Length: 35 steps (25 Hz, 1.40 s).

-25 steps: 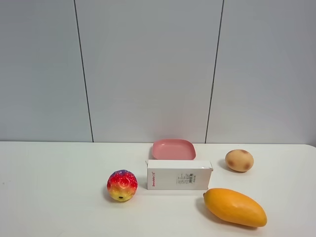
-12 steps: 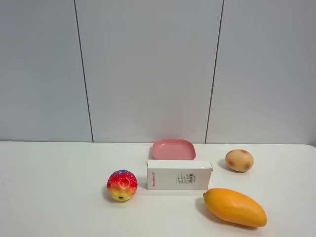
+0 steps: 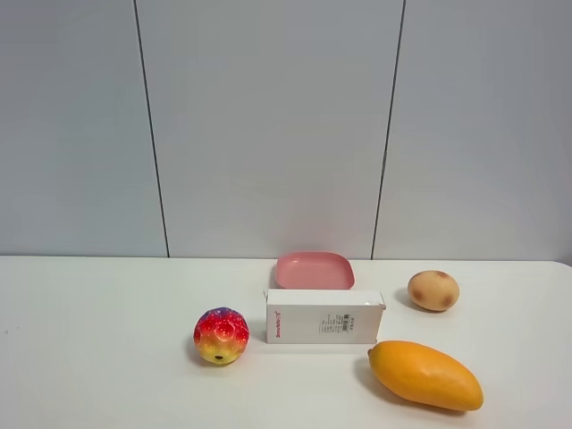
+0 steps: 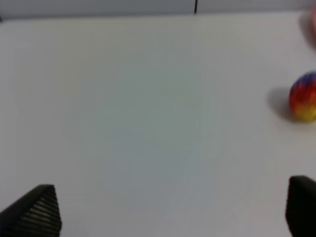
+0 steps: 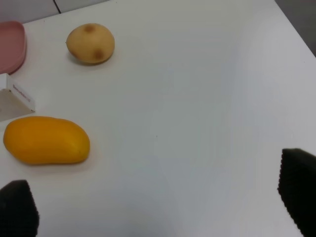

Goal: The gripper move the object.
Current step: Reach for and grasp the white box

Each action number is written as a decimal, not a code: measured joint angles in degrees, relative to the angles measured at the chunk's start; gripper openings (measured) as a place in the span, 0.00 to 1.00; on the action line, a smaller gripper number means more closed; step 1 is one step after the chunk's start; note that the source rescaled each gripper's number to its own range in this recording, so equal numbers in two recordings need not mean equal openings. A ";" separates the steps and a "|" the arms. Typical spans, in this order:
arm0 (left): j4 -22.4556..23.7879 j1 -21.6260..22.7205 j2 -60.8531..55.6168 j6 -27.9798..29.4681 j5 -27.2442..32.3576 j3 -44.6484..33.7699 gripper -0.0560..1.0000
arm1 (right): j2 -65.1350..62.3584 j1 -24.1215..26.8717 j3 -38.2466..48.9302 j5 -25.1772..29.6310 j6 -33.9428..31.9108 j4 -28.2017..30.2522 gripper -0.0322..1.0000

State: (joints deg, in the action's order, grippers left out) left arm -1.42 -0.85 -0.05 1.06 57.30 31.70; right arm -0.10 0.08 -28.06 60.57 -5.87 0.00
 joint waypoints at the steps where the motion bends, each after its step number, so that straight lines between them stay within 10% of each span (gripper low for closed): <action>1: -1.55 0.00 0.62 -1.06 -1.73 1.80 1.00 | 0.00 0.00 0.00 0.00 0.00 0.00 1.00; 10: -33.28 0.00 19.10 -36.32 -9.19 15.83 1.00 | 0.00 0.00 0.00 0.00 0.00 0.00 1.00; 19: -47.56 0.00 41.15 -63.66 -2.07 23.72 1.00 | 0.00 0.00 0.00 0.00 0.00 0.00 1.00; 24: -47.38 -1.50 53.93 -70.39 -0.76 27.06 1.00 | 0.00 0.00 0.00 0.00 0.00 0.00 1.00; 35: -30.61 -27.07 84.32 -67.71 -8.24 44.39 1.00 | 0.00 0.00 0.00 0.00 0.00 0.00 1.00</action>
State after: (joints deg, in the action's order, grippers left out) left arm -32.03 -27.92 84.27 -66.65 49.06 76.09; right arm -0.10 0.08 -28.06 60.57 -5.87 0.00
